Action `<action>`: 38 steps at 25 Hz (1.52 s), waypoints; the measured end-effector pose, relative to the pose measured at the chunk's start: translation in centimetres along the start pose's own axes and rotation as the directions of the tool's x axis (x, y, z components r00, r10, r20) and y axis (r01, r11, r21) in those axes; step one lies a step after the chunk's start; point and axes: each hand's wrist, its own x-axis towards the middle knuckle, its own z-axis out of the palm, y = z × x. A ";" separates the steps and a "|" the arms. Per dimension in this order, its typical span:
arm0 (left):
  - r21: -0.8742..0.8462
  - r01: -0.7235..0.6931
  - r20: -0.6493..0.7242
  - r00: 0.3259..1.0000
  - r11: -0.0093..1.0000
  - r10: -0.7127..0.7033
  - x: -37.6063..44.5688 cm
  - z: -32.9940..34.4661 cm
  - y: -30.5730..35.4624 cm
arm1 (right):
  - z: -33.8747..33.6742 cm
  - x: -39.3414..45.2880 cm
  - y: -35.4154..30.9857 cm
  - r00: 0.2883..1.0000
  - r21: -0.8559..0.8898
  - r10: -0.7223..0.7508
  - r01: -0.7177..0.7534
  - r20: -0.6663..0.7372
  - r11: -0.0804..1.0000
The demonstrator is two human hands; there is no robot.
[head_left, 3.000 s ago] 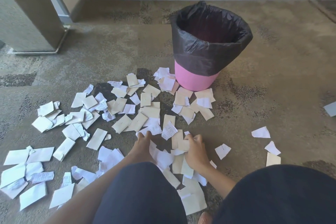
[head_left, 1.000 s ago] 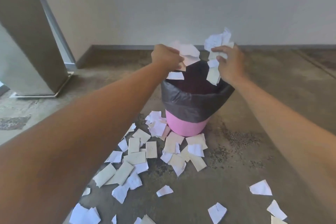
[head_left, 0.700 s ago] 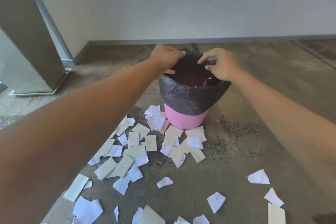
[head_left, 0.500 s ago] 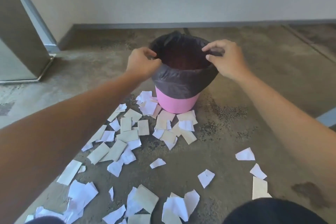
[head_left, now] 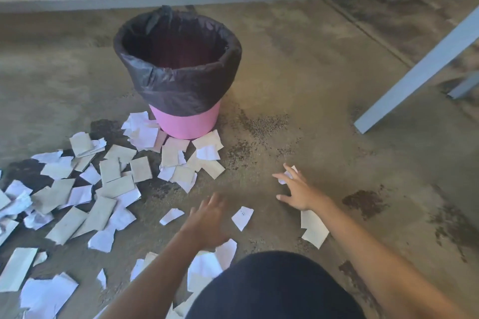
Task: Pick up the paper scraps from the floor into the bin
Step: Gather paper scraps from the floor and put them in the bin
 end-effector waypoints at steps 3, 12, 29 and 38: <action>0.132 -0.108 0.064 0.993 0.985 0.101 0.8 2.2 2.2 | 0.8 -0.3 1.5 1.000 -0.102 -0.006 0.009 0.027 0.995; 0.443 -0.221 0.224 0.966 0.869 0.131 2.4 4.8 2.8 | 1.1 -5.1 6.3 0.973 -0.206 -0.113 0.155 0.202 0.966; 0.250 -0.367 0.336 0.901 0.896 0.275 -1.8 2.5 1.2 | 3.8 -8.1 6.5 0.982 -0.060 -0.094 0.105 0.166 0.993; 0.310 -0.487 0.454 0.830 0.817 0.323 -3.5 2.7 0.0 | 4.4 -7.9 7.4 0.963 -0.057 -0.115 0.133 0.244 0.990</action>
